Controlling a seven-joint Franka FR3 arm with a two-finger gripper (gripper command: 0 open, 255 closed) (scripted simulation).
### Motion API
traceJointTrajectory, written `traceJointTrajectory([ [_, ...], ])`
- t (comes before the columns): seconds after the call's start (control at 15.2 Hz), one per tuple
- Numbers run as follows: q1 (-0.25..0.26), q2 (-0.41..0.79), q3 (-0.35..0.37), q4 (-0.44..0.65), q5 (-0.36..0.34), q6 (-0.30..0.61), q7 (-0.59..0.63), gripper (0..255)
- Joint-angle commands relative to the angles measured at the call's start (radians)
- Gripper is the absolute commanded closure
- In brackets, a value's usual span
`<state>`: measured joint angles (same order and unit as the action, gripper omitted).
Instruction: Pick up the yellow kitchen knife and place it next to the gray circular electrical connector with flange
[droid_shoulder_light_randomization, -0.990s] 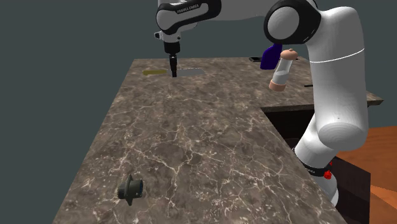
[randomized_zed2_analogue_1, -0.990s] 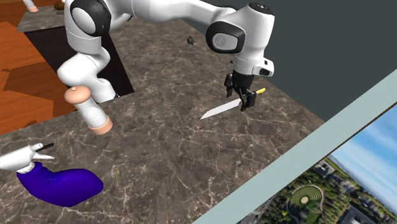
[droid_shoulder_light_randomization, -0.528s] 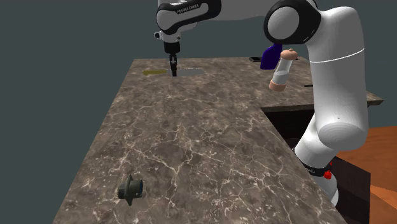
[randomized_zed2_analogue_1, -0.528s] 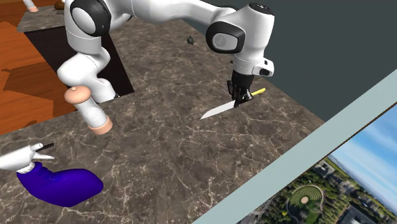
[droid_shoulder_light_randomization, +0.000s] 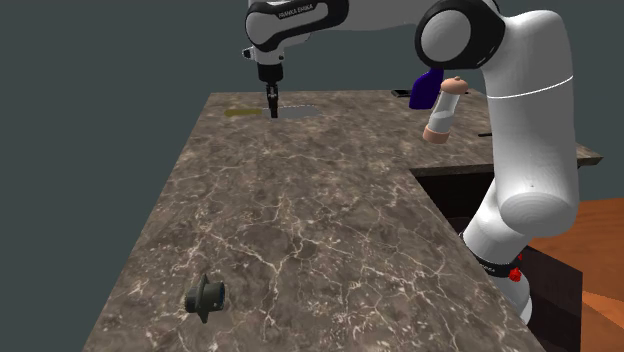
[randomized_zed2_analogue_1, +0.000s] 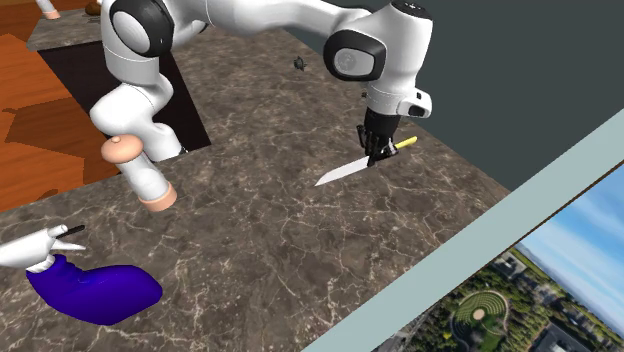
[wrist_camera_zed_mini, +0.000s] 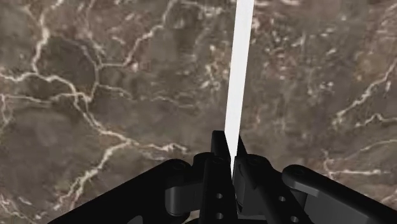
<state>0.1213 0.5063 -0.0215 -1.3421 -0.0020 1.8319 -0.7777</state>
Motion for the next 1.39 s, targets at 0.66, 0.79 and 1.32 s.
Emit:
traceJointTrajectory([
  [0.66, 0.000, 0.005, 0.000, 0.166, 0.000, -0.162, 0.000, 255],
  [0.79, 0.000, 0.010, 0.000, 0.202, 0.000, -0.192, -0.001, 255],
  [1.32, -0.002, 0.054, 0.000, 0.381, 0.001, -0.326, -0.002, 255],
])
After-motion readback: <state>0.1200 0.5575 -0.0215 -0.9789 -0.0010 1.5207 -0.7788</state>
